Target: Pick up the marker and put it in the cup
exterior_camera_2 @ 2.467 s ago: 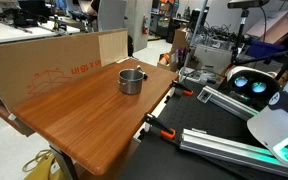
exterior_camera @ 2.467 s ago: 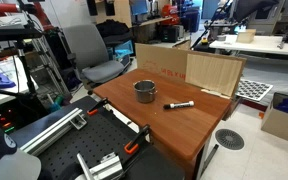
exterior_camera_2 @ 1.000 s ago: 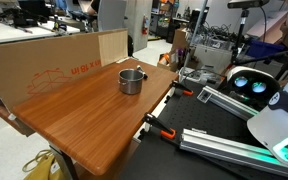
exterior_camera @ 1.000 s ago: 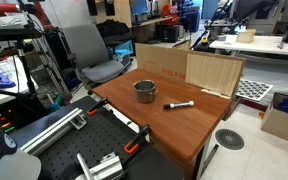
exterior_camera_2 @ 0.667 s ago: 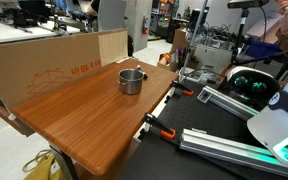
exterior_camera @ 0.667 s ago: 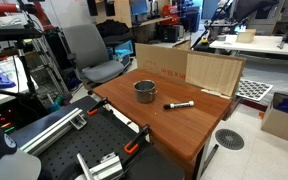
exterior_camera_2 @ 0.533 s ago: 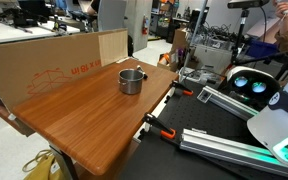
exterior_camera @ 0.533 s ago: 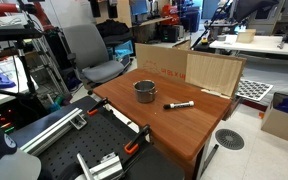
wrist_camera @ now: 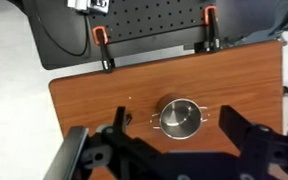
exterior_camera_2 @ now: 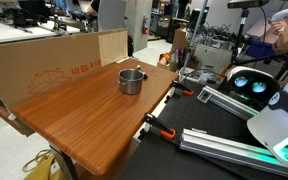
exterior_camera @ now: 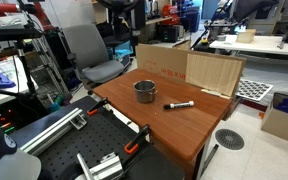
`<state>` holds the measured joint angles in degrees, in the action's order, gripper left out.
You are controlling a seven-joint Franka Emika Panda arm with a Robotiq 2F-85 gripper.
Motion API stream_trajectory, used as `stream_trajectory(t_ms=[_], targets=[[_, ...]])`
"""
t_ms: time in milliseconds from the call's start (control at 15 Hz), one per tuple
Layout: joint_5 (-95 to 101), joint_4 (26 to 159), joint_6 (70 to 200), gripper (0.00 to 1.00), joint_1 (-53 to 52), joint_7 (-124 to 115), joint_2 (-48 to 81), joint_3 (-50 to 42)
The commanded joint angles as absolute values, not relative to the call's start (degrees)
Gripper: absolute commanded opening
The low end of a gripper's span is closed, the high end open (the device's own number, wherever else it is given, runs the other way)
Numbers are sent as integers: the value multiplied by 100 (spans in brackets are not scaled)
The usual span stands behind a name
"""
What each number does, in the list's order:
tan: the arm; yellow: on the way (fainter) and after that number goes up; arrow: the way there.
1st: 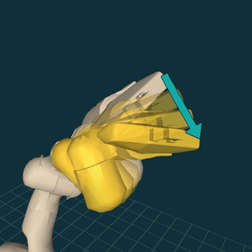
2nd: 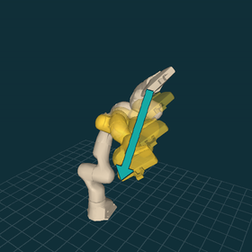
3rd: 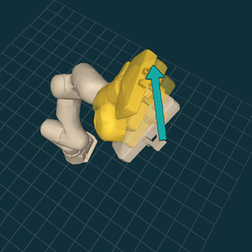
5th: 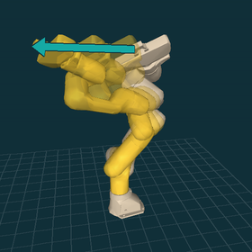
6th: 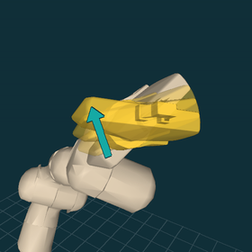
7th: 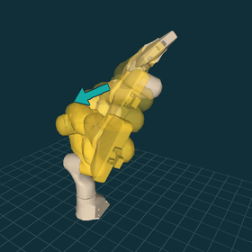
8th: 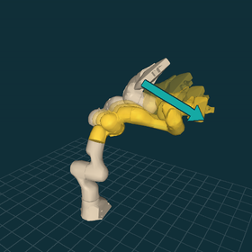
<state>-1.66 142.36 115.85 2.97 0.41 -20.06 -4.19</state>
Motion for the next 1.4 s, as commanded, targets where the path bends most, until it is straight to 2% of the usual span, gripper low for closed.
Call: stream_trajectory(t_ms=[0, 733, 1333], targets=[[-299, 13921, 11887, 100, 385, 97, -1333, -540], [-1621, 12333, 11991, 100, 791, 349, 918, -859], [-1399, 11278, 12502, 100, 745, -591, 2556, -841]])
